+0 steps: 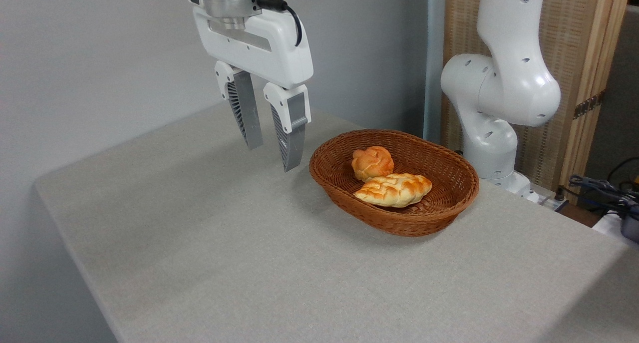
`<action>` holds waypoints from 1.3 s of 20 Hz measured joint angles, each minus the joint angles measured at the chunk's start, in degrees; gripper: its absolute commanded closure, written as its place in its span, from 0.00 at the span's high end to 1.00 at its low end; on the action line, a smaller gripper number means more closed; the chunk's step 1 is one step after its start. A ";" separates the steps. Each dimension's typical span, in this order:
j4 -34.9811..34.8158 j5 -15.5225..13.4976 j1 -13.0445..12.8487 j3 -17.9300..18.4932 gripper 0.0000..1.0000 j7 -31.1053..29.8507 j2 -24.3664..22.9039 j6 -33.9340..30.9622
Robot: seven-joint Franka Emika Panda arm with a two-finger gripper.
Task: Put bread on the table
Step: 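Move the open gripper over the basket and lower toward the braided loaf, then close the gripper on the braided bread loaf in the basket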
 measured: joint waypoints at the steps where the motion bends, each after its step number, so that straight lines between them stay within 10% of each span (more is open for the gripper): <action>1: 0.00 0.00 0.00 0.00 1.00 0.03 0.00 0.01; 11: -1.78 0.00 0.22 0.02 1.00 0.08 -1.14 -0.04; 26: -39.13 0.03 -0.78 -0.56 1.00 4.87 -22.54 2.00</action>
